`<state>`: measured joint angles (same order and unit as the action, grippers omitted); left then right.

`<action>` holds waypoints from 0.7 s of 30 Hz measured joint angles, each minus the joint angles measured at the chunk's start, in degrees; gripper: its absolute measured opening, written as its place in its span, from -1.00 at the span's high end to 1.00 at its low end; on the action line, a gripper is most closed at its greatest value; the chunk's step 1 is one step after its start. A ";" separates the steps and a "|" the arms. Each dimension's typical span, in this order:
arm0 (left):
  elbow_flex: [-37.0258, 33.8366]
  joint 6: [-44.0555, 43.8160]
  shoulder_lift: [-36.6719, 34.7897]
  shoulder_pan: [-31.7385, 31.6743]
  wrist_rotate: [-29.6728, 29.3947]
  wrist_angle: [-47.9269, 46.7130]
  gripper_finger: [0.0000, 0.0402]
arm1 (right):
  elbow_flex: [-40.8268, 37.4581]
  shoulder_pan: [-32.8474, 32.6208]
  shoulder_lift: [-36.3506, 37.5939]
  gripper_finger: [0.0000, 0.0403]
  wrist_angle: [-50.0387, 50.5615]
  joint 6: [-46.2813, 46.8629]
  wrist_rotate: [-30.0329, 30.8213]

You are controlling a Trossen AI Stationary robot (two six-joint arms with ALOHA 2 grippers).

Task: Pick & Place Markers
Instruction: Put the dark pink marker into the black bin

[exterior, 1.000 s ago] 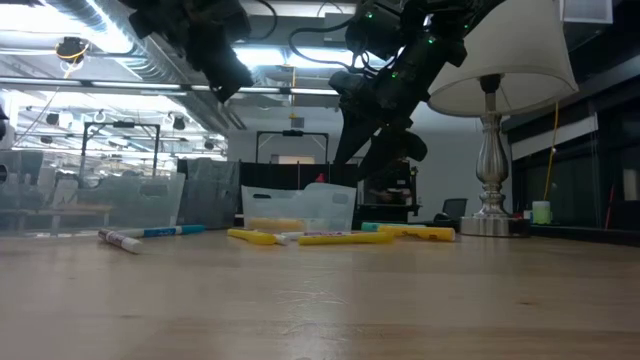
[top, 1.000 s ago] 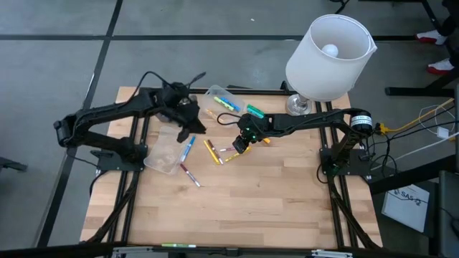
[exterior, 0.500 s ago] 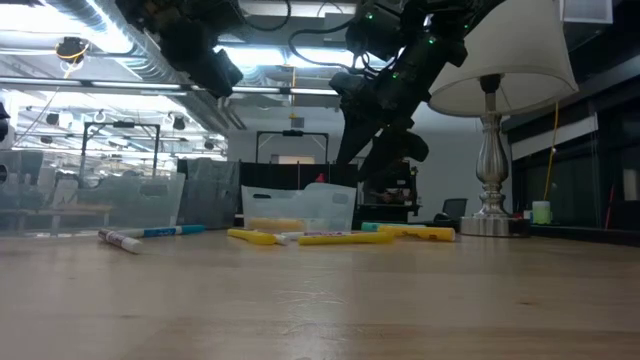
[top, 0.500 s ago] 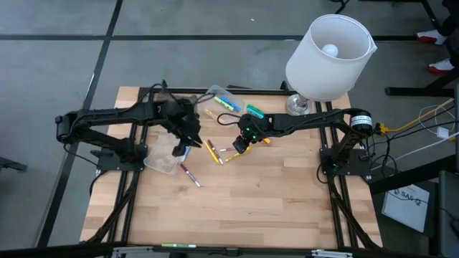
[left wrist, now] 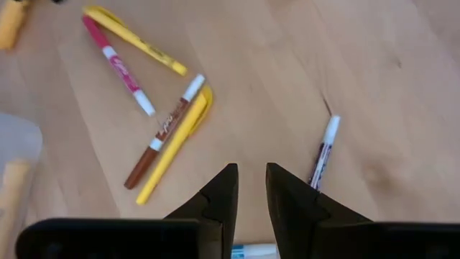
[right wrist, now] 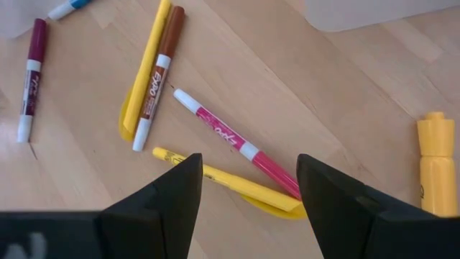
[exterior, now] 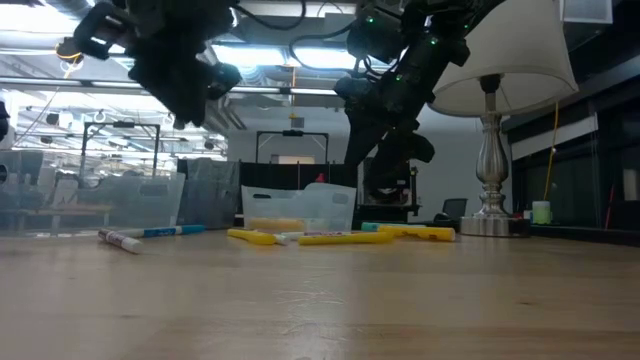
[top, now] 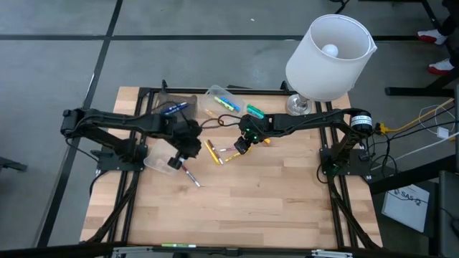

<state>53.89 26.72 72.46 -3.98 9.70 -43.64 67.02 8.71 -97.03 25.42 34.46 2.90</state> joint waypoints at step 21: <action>0.00 4.73 14.32 14.95 -1.54 -0.08 0.67 | 0.00 0.63 0.00 -0.11 3.32 -3.05 0.05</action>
<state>53.89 31.45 86.79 10.97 8.15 -43.72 67.02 9.34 -97.03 28.74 31.41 2.95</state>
